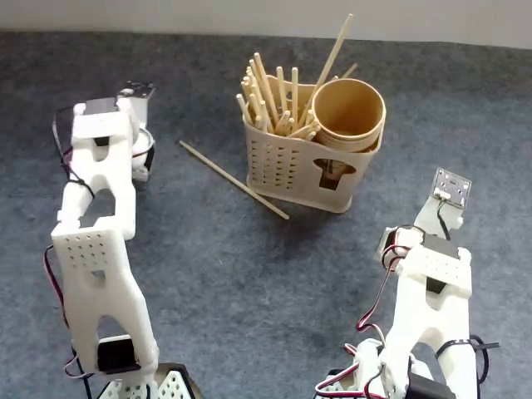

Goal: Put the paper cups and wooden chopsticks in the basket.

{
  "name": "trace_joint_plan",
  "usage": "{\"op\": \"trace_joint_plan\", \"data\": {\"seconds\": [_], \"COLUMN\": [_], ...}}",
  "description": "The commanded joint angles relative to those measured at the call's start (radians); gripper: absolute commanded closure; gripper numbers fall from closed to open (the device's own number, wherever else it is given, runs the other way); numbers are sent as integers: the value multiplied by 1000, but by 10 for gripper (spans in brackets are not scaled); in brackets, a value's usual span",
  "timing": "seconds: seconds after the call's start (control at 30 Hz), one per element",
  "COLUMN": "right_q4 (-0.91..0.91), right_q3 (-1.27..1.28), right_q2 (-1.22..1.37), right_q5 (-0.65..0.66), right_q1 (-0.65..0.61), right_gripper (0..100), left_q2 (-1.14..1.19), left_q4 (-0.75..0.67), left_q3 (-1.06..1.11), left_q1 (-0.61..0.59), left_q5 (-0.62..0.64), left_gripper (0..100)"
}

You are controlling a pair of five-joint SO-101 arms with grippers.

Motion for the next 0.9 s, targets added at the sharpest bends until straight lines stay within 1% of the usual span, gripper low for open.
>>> {"op": "trace_joint_plan", "data": {"seconds": [0.0,0.27,0.53,0.6,0.73,0.87], "right_q4": [-16,-16,-16,-16,-16,-16], "right_q3": [-4,-4,-4,-4,-4,-4], "right_q2": [-31,-31,-31,-31,-31,-31], "right_q5": [0,0,0,0,0,0], "right_q1": [-10,-7,-8,-8,-8,-10], "right_gripper": [992,992,992,992,992,992], "left_q2": [-102,-302,-490,-538,-616,-676], "left_q4": [78,95,161,169,166,166], "left_q3": [-51,-48,-48,-48,-53,-53], "left_q1": [5,67,193,217,239,269], "left_q5": [-3,-3,-2,41,216,238], "left_gripper": [995,995,995,995,994,994]}}
